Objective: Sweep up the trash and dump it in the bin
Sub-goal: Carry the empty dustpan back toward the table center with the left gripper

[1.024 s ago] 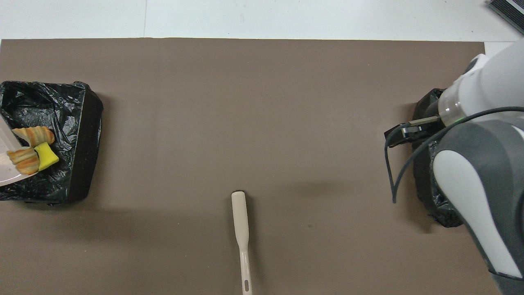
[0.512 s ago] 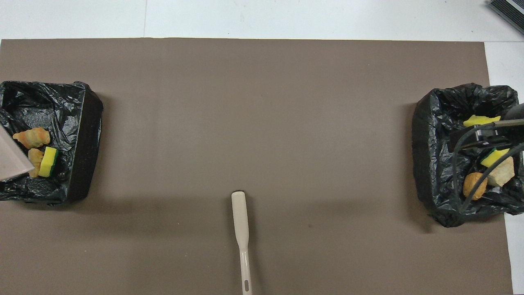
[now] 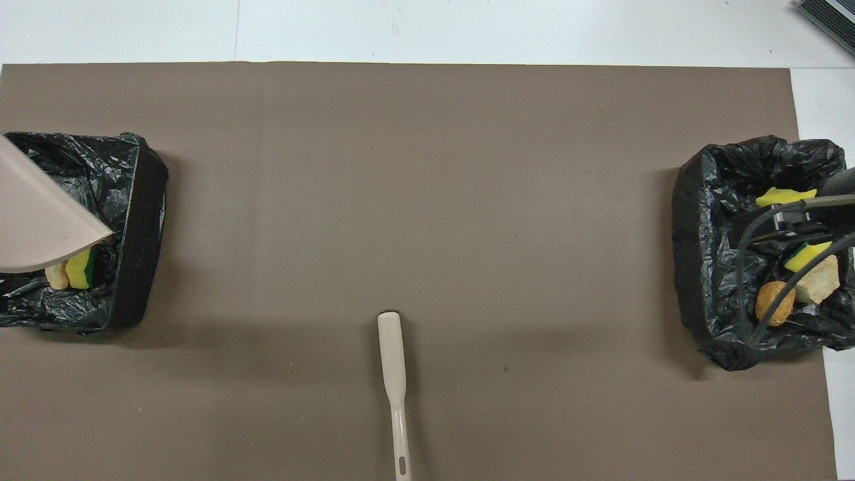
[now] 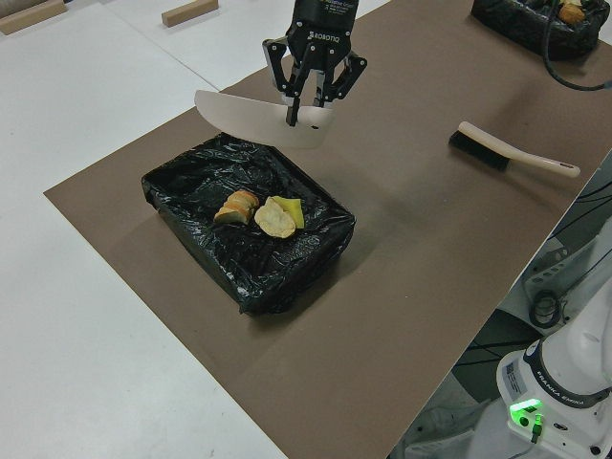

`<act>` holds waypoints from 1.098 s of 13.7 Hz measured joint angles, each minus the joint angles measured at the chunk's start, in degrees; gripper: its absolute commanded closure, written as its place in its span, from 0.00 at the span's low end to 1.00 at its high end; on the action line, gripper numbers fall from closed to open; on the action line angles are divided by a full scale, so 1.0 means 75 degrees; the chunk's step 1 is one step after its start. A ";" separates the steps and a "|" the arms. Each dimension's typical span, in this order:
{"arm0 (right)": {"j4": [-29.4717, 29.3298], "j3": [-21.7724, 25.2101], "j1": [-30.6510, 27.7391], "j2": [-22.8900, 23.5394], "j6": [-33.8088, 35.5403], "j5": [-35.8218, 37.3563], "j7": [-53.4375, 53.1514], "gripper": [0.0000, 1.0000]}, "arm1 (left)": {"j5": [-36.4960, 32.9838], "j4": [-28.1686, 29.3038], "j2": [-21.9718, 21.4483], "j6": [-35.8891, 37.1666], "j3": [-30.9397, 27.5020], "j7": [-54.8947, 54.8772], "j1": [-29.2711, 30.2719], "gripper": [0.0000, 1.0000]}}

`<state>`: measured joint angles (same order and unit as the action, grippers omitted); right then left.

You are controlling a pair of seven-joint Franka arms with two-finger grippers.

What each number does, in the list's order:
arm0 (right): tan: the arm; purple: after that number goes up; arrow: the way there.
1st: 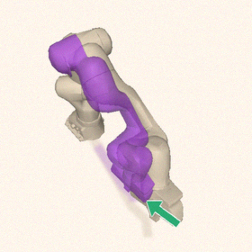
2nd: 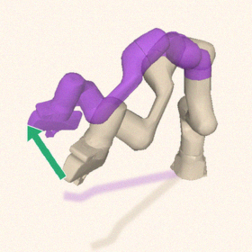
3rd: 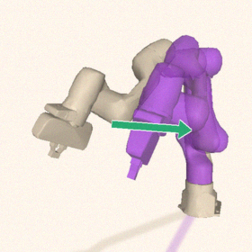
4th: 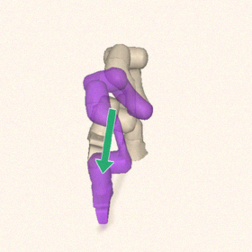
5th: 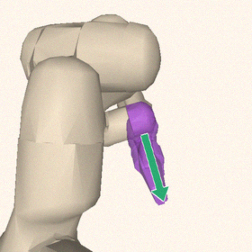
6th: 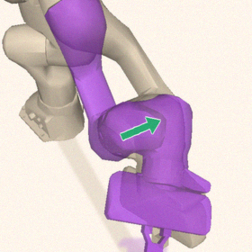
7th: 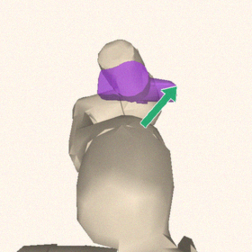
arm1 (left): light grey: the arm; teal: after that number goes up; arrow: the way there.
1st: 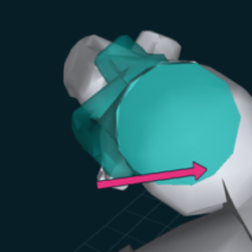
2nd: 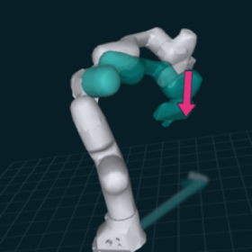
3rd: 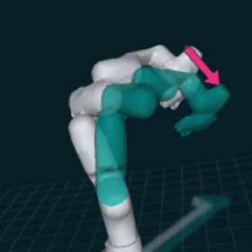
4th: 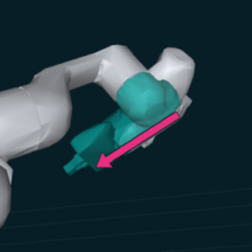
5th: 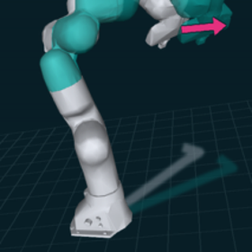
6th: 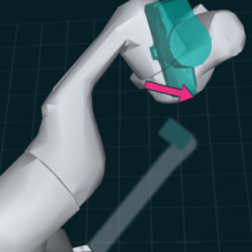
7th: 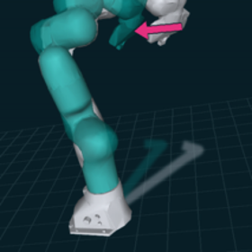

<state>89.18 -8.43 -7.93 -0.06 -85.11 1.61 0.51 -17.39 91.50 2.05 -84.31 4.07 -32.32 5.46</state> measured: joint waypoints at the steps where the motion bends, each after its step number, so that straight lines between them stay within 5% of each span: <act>1: 0.0000 0.0000 0.0000 0.0000 0.0000 0.0000 0.0000 0.00 | 0.0246 0.0037 0.0003 0.0000 0.0004 0.0473 -0.0160 1.00; 5: 0.0000 0.0000 0.0000 0.0000 0.0000 0.0000 0.0000 0.00 | 0.1086 0.0304 0.0050 -0.0401 0.0048 0.2829 -0.1204 1.00; 10: 0.0000 0.0000 0.0000 0.0000 0.0000 0.0000 0.0000 0.00 | 0.1661 0.0845 0.0367 -0.2538 0.0063 0.5714 -0.2325 1.00; 15: 0.0000 0.0007 -0.0008 0.0000 0.0000 0.0000 -0.0012 0.00 | 0.2098 0.1050 0.0845 -0.3797 0.0058 0.7076 -0.3171 1.00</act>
<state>89.18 -8.37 -7.99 -0.06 -85.11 1.61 0.42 -1.66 99.37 8.39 -112.79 4.50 20.75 -18.32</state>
